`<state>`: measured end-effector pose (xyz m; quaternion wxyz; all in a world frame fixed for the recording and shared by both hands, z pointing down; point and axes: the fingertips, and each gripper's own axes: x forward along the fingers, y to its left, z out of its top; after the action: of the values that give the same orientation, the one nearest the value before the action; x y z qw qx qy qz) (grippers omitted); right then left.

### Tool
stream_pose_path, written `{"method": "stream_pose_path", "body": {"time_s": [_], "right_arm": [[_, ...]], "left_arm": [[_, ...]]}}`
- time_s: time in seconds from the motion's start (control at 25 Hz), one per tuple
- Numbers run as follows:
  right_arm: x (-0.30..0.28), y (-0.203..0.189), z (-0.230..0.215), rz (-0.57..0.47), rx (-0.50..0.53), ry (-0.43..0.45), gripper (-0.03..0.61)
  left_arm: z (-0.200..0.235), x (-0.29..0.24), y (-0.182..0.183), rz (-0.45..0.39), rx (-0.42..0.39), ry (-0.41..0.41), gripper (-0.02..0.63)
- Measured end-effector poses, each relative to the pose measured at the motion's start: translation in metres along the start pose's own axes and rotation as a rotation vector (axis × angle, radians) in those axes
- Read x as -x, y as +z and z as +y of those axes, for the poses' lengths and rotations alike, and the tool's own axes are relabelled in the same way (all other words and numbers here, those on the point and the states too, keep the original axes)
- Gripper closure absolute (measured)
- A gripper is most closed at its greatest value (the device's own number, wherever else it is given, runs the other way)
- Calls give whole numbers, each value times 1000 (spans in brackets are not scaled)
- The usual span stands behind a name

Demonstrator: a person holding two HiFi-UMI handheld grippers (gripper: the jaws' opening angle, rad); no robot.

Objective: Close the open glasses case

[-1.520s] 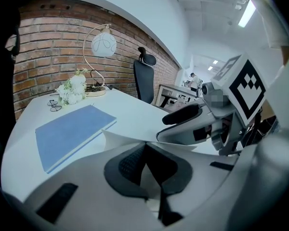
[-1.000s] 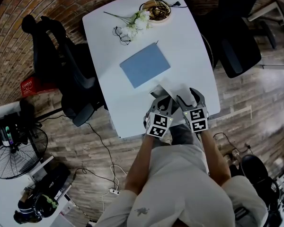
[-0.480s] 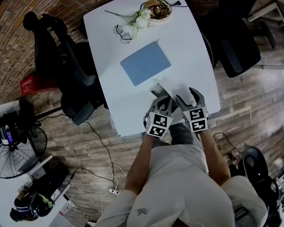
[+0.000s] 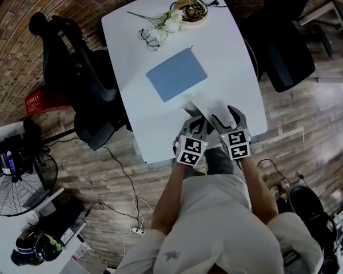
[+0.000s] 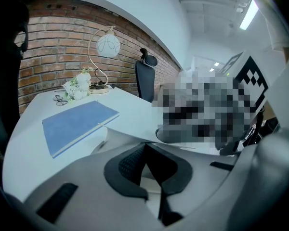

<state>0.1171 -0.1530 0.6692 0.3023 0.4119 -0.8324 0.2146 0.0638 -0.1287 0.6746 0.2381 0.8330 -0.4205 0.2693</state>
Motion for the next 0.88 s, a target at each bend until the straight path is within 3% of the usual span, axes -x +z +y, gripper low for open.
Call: {"method": "stream_pose_path", "body": {"time_s": [0.88], "right_arm": [[3,-3,19,-2,-7,-3,288]], "left_arm": [[3,12,-17,10,7,-4,609]]}}
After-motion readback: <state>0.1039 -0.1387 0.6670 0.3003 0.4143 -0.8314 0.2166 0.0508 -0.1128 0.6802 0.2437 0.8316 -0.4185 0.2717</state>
